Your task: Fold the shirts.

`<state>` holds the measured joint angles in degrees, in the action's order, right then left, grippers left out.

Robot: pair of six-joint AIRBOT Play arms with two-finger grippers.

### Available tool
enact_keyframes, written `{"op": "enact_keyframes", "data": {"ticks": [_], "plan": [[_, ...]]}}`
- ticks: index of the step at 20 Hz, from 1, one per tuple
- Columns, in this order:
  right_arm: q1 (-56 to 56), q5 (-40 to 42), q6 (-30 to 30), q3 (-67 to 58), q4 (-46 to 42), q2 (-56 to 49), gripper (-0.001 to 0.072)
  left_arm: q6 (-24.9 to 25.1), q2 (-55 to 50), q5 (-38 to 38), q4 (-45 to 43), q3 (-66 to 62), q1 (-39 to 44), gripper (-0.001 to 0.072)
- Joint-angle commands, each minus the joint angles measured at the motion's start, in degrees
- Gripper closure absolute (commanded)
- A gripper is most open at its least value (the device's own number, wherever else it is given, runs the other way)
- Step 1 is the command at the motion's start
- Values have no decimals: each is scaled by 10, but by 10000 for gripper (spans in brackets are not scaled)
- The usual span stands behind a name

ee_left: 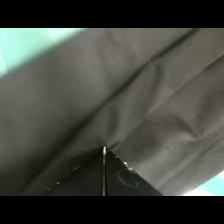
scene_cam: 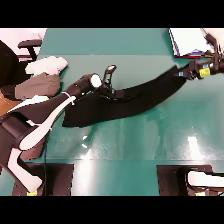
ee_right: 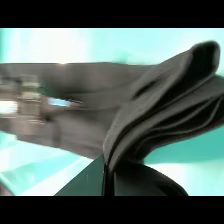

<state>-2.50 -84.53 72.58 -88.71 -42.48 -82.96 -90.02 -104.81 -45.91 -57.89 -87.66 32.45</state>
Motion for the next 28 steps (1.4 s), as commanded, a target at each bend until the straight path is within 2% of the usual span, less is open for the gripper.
{"op": "enact_keyframes", "data": {"ticks": [1, 7, 9, 12, 15, 18, 20, 21, 22, 24, 28], "plan": [[59, -2, 30, -56, 24, 23, 698, 0, -31, -20, -6, -28, 10, 686], [151, 6, 52, -103, 25, 22, 698, 0, -31, -39, -16, -32, 8, 686], [182, 16, 52, -103, 25, 22, 698, 0, -22, -68, -21, -56, -9, 686], [250, 47, 51, -103, 26, 19, 698, 1, 53, -98, -68, -81, -65, 686], [352, 121, 47, -103, 25, -7, 697, 5, 164, -133, -172, -96, -150, 686], [466, 225, 31, -107, 25, -70, 684, 5, 271, -156, -237, -96, -236, 685], [523, 260, 8, -151, 24, -135, 478, 5, 326, -162, -247, -96, -285, 685], [544, 261, 7, -184, 23, -172, 333, 4, 347, -166, -247, -96, -304, 686], [557, 253, 7, -213, 22, -203, 294, 5, 362, -172, -247, -96, -318, 685], [560, 213, 9, -257, 10, -244, 304, 4, 378, -188, -247, -96, -331, 685], [506, 105, 27, -254, -73, -243, 305, 5, 379, -211, -214, -89, -328, 686]]}}
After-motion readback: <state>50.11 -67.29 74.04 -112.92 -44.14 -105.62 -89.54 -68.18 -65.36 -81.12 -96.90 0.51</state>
